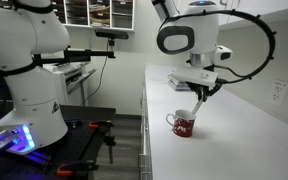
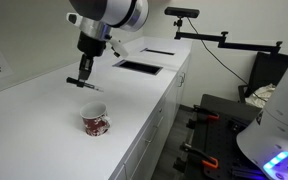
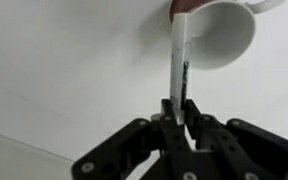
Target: Put the black marker inside the red mug
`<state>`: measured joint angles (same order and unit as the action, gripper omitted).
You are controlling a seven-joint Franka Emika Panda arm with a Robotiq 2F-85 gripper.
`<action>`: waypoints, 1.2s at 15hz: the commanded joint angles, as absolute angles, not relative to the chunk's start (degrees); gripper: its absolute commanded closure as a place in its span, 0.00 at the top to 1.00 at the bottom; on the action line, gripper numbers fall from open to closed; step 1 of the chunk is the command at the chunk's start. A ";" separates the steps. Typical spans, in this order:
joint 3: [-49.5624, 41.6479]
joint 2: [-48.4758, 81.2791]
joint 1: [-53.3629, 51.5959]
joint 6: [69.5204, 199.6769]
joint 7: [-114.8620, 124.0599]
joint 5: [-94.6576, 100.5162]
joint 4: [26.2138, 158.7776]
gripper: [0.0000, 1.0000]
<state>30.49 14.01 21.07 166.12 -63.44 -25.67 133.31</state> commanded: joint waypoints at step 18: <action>42.98 26.66 41.76 122.11 -135.92 -54.16 125.59 0.05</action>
<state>50.09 29.12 47.27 131.40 -132.96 -52.41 127.02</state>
